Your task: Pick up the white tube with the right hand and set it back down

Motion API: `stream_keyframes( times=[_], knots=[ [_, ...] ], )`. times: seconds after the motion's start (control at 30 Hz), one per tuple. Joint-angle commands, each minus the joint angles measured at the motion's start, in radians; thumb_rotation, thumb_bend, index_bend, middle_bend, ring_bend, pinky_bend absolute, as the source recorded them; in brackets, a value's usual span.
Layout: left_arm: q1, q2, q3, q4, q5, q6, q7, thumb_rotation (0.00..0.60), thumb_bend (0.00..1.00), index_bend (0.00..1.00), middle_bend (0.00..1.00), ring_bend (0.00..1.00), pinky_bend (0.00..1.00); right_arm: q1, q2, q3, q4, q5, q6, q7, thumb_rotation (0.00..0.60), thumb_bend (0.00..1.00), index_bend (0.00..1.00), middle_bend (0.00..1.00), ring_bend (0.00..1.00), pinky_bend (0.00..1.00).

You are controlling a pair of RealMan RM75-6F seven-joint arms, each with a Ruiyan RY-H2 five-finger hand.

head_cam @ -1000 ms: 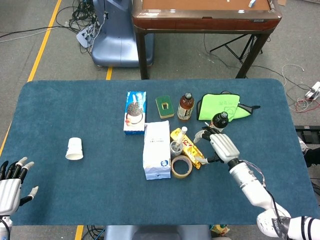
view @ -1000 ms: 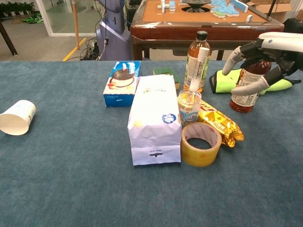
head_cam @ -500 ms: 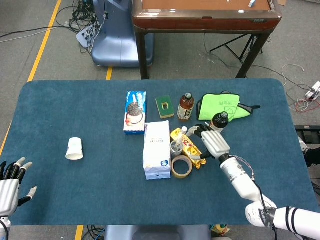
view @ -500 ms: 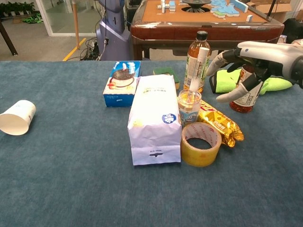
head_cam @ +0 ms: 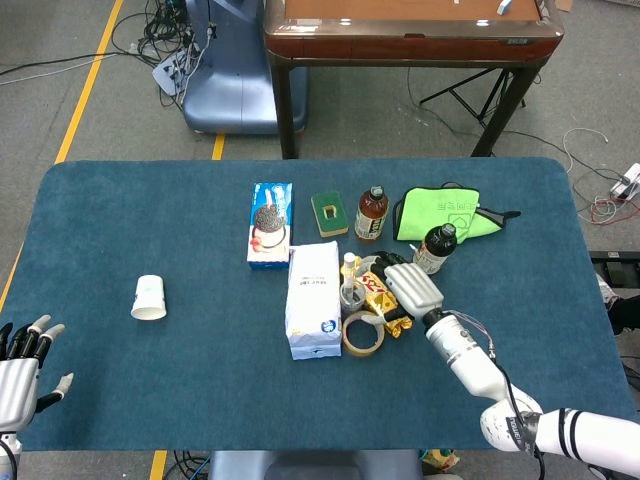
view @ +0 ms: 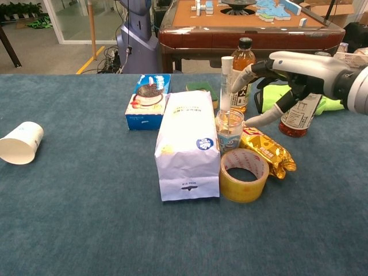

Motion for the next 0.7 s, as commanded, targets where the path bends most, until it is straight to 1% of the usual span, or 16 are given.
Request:
stream_keyframes(
  times=[0.03, 0.3, 0.4, 0.57, 0.7],
  knots=[
    [0.001, 0.0, 0.0, 0.0, 0.0, 0.001, -0.001, 0.6, 0.27, 0.2, 0.1, 0.11, 0.0, 0.007, -0.005, 0.0, -0.003, -0.003, -0.003, 0.001, 0.6, 0.19, 0.31, 0.23, 0.13, 0.14],
    [0.007, 0.004, 0.001, 0.005, -0.003, 0.004, -0.007, 0.6, 0.27, 0.2, 0.1, 0.11, 0.0, 0.037, -0.03, -0.001, 0.008, 0.006, -0.021, -0.01, 0.6, 0.19, 0.31, 0.23, 0.13, 0.14],
    [0.01, 0.004, 0.001, 0.006, -0.001, 0.008, -0.011, 0.6, 0.27, 0.2, 0.1, 0.11, 0.0, 0.037, -0.033, -0.006, 0.0, -0.009, -0.009, -0.009, 0.6, 0.19, 0.31, 0.23, 0.13, 0.14],
    [0.013, 0.004, 0.003, 0.014, -0.002, 0.008, -0.019, 0.6, 0.27, 0.2, 0.1, 0.11, 0.0, 0.016, -0.01, -0.013, -0.02, -0.029, 0.029, 0.003, 0.6, 0.19, 0.31, 0.23, 0.13, 0.14],
    [0.01, 0.003, 0.002, 0.016, 0.003, 0.005, -0.022, 0.6, 0.27, 0.2, 0.1, 0.11, 0.0, 0.01, 0.008, -0.009, -0.021, -0.013, 0.045, -0.012, 0.6, 0.19, 0.31, 0.24, 0.13, 0.14]
  ],
)
